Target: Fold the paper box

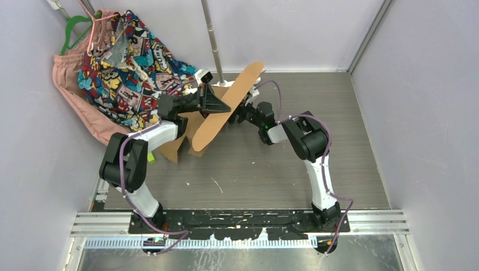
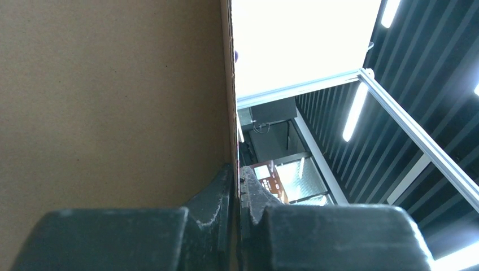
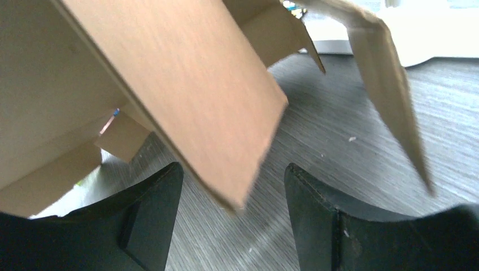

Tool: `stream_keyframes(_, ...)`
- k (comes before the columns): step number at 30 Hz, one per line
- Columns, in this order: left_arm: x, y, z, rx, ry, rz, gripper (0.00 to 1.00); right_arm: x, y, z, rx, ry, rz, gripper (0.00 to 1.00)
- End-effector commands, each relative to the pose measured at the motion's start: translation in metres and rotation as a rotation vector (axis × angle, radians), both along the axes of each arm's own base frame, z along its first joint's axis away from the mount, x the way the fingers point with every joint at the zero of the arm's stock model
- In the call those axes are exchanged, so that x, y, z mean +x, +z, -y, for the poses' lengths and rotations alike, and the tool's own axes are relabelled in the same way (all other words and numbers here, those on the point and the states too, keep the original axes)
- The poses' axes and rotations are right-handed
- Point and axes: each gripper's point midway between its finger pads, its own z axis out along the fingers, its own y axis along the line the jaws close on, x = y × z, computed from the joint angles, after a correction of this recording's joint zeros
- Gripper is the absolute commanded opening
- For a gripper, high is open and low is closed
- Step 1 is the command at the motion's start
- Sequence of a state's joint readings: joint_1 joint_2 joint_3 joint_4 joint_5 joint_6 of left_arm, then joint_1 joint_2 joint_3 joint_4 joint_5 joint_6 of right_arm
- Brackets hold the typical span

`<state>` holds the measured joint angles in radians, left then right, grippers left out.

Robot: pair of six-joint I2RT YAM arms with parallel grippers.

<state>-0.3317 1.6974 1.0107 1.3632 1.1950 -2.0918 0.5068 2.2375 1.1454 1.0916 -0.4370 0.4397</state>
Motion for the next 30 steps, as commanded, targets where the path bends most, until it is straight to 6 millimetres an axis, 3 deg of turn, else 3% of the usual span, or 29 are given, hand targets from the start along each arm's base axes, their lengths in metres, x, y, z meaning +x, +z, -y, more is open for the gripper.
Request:
stream_keyframes(1,-0.004,0.021,-0.004,-0.025,-0.013,0.009,0.08,0.001,0.092,0.004,0.154,-0.02,0.138,0.7)
stream_keyframes(8,-0.002,0.031,-0.006,-0.047,0.005,0.009,0.09,-0.025,0.121,0.013,0.165,0.011,0.089,0.7)
stream_keyframes(13,-0.002,0.047,-0.007,-0.078,0.016,-0.003,0.09,-0.045,0.122,0.023,0.125,0.012,0.043,0.71)
stream_keyframes(16,-0.001,0.06,-0.009,-0.115,0.036,-0.018,0.09,-0.057,0.122,0.034,0.084,-0.003,0.03,0.71)
stream_keyframes(23,0.0,0.096,-0.013,-0.154,0.103,-0.048,0.09,-0.098,0.145,0.064,0.002,-0.015,0.018,0.72)
stream_keyframes(30,-0.002,0.127,-0.014,-0.181,0.17,-0.064,0.1,-0.121,0.165,0.087,-0.088,-0.045,0.018,0.73)
